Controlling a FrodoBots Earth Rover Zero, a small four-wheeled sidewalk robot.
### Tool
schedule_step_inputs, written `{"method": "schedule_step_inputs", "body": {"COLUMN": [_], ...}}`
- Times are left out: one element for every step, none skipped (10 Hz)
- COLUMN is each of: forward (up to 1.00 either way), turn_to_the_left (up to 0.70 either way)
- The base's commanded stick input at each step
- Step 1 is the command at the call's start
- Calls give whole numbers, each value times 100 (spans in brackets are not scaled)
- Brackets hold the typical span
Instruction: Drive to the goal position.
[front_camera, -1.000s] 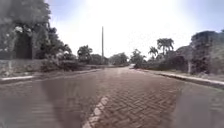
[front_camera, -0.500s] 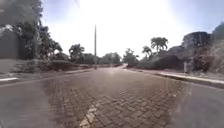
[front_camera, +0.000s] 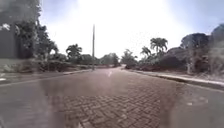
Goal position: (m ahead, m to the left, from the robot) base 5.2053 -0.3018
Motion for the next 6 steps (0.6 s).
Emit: {"method": "schedule_step_inputs", "body": {"forward": [100, 100, 100, 100, 100, 100], "turn_to_the_left": [0, 0, 0, 0, 0, 0]}}
